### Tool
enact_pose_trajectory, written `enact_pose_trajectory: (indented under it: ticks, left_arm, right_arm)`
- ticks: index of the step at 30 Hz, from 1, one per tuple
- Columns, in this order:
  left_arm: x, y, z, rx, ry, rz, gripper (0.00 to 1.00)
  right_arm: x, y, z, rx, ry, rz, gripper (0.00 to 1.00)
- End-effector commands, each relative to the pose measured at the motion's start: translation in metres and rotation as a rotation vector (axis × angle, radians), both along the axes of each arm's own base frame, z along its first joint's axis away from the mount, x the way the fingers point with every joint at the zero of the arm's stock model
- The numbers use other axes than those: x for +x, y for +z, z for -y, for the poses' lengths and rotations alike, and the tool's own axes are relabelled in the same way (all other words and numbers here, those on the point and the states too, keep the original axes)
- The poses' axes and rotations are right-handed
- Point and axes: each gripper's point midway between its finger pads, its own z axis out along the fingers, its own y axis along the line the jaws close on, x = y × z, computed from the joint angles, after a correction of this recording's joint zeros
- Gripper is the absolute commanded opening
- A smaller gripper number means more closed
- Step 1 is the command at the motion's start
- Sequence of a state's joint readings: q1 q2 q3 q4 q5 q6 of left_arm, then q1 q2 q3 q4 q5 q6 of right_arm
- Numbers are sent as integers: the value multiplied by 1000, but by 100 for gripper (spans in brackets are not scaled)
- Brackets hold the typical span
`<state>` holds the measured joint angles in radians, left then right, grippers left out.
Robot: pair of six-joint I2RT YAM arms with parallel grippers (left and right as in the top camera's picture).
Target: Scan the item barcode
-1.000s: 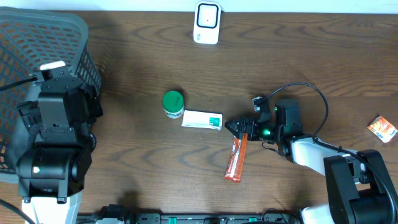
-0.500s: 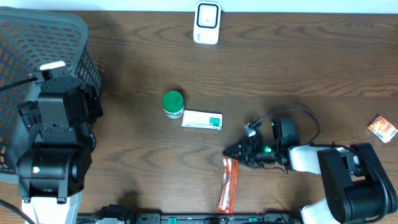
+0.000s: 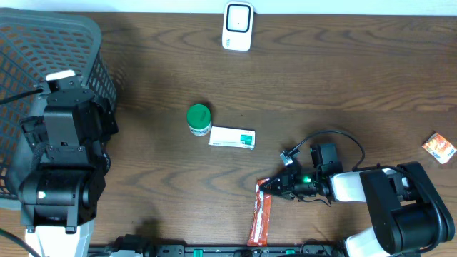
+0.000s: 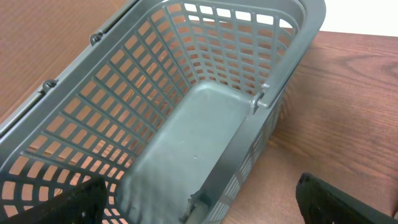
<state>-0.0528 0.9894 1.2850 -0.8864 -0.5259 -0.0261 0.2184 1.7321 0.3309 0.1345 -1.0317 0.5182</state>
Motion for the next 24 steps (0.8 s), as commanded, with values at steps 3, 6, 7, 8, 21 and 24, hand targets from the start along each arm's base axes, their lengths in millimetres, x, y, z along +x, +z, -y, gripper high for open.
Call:
enact_pose_trajectory:
  ticks: [3, 6, 7, 8, 21, 24]
  left_arm:
    - [-2, -1, -3, 1, 15, 1, 96]
    - [-2, -1, -3, 2, 15, 1, 96]
    - [-2, -1, -3, 1, 15, 1, 96]
    - [-2, -1, -3, 2, 15, 1, 96]
    - [-2, -1, -3, 1, 15, 1, 96]
    - [-2, -1, -3, 2, 15, 1, 96]
  right_arm:
    - [-10, -55, 33, -288, -144, -175, 2]
    - [16, -11, 10, -71, -165, -194, 1]
    - [22, 0, 6, -27, -169, -190, 1]
    - [30, 13, 4, 14, -177, -181, 2]
    - [85, 145, -2, 253, -278, -26, 1]
    - [89, 152, -2, 271, -295, -28, 1]
